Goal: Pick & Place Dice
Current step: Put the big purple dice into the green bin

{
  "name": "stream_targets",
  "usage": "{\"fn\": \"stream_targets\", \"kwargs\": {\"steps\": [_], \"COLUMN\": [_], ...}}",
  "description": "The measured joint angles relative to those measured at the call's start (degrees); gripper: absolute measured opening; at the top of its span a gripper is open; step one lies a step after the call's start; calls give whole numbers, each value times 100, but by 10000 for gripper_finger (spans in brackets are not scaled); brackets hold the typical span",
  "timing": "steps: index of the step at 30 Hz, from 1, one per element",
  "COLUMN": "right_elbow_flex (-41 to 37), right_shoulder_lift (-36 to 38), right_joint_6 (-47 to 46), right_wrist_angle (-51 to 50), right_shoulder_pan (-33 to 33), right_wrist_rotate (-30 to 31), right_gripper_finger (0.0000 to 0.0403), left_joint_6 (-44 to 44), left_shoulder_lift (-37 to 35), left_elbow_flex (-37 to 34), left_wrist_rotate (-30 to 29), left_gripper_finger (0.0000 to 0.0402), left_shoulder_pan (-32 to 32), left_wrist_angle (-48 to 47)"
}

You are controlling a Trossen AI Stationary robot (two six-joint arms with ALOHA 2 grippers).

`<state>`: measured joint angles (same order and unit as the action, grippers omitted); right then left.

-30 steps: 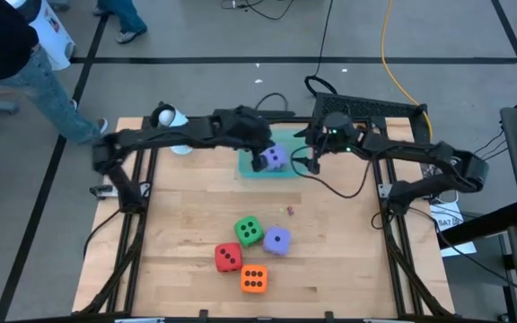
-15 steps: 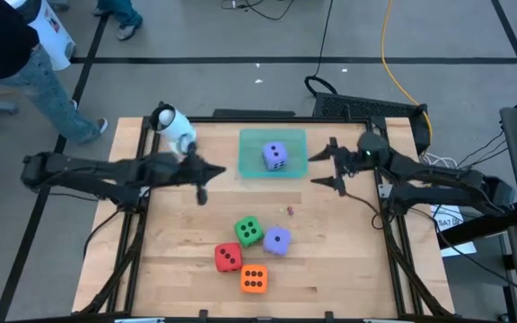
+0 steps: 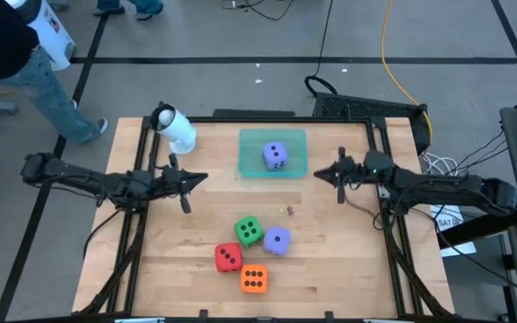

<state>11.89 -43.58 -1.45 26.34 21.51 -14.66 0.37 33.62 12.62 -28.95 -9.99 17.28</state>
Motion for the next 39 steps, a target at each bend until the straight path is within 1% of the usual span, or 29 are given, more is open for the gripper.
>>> {"fn": "stream_targets", "kwargs": {"steps": [1, 2, 5, 7, 11, 15, 18, 26, 33, 39], "right_elbow_flex": [-48, -69, -101, -106, -102, -102, -102, -102, -102, -102], "right_shoulder_lift": [-3, 4, 64, 136, 431, 750, 883, 920, 919, 919], "right_joint_6": [51, 66, 180, 255, 226, 55, 41, 112, 400, 453], "right_wrist_angle": [-12, 14, 1, 54, 227, 121, 19, 26, 236, 384], "right_shoulder_pan": [-108, -195, -438, -541, -593, -593, -593, -717, -1004, -1237], "right_wrist_rotate": [194, 264, 96, 102, 91, 92, 90, 90, 88, 92], "right_gripper_finger": [12, 16, 18, 13, 2, 5, 6, 6, 6, 6], "left_joint_6": [3, 0, 47, 105, 104, 71, -62, -202, -205, -156], "left_shoulder_lift": [-59, -139, -449, -631, -1051, -1548, -1771, -1733, -1575, -1382], "left_elbow_flex": [33, 96, 184, 184, 184, 184, 184, 100, 96, 96], "left_wrist_rotate": [-126, -167, -59, -101, -422, -810, -1058, -1001, -431, -70], "left_gripper_finger": [0, 0, 0, 0, 0, 0, 0, 0, 0, 0], "left_shoulder_pan": [-15, -29, -186, -332, -582, -799, -882, -895, -892, -782], "left_wrist_angle": [-93, -247, -559, -608, -910, -1559, -1918, -2136, -2225, -1863]}}
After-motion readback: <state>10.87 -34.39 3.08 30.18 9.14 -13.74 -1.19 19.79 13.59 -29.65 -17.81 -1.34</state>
